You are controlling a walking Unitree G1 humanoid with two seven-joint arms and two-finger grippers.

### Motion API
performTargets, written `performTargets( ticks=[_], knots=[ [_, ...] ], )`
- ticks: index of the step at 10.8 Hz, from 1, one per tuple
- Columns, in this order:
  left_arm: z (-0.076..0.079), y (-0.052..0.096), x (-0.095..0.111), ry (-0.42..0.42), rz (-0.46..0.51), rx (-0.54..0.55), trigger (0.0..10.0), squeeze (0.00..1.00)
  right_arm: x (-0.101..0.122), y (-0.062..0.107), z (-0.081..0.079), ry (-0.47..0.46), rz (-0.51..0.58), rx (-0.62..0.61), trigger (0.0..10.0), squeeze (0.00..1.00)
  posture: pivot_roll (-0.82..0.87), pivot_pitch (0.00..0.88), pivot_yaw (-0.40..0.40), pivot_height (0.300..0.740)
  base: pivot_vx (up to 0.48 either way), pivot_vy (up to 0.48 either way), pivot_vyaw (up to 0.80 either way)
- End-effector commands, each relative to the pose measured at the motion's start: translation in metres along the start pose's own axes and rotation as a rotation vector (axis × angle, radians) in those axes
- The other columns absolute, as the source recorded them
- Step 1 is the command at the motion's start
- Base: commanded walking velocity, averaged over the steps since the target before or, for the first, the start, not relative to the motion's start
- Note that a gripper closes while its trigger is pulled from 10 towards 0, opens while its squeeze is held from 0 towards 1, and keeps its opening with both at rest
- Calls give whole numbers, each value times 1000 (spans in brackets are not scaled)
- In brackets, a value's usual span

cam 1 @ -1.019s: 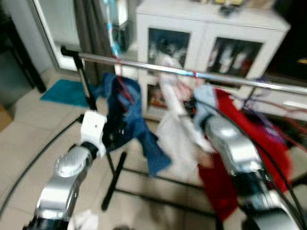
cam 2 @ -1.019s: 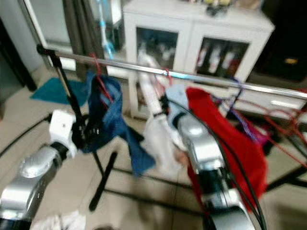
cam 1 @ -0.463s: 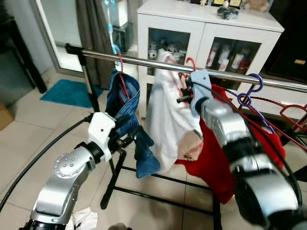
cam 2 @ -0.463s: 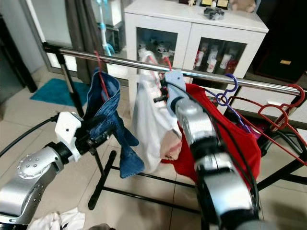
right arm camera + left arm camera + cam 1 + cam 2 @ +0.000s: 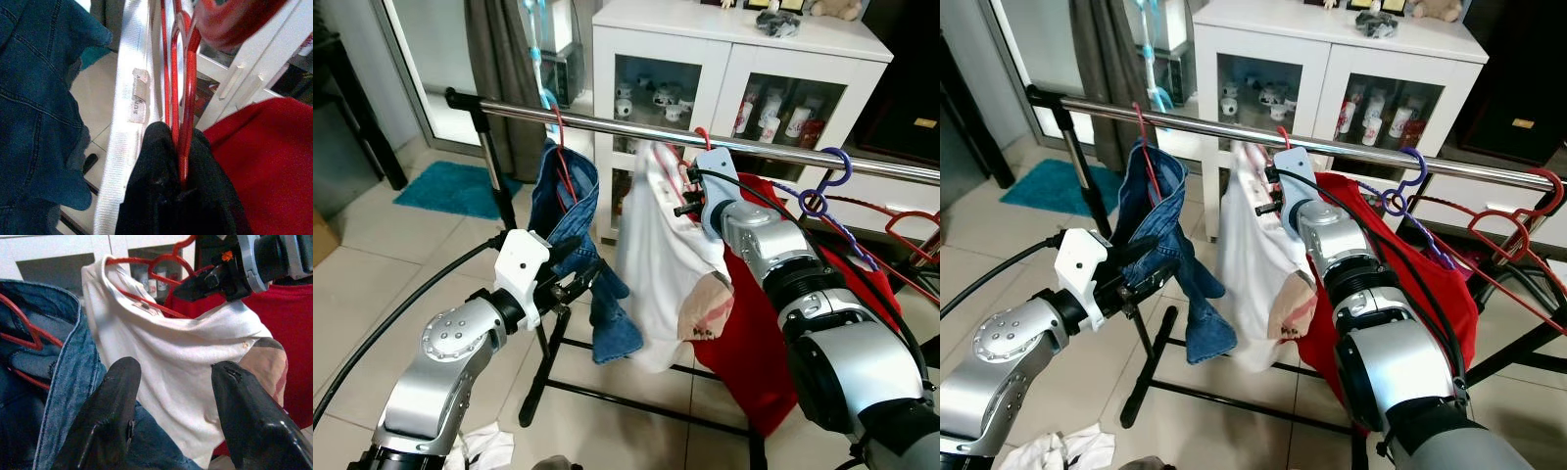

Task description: Hang hanger

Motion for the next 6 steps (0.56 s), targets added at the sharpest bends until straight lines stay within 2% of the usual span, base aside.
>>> performTargets(
  ticks=[1,2,5,6],
  knots=[
    [1,2,0,-1,-5,-9,10000,0,-7,2,7,-5,1,0,10000,1000,36,0,-21,740,0,0,0],
    [0,2,-1,1,-8,1,10000,0,-1,9,11,31,47,13,10000,1000,28,0,-9,740,0,0,0],
    [-13,-1,-9,14,-50,117,10000,0,19,45,10,18,170,113,10000,1000,22,0,-2,740,0,0,0],
    [-21,-2,-7,27,-35,187,10000,0,31,69,8,27,288,162,10000,1000,15,0,6,740,0,0,0]
  ],
)
Point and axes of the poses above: a point about 5 cm out from each wrist's last joint towards the gripper, its own y axis pointing back from the gripper into the wrist, its own x axis along the axis of the wrist's last joint, z = x × y, the point moved 4 cm from there along -y, pointing out of the wrist towards the gripper, and after that the axes turned 6 degrees about -y, right-handed, at the moved point
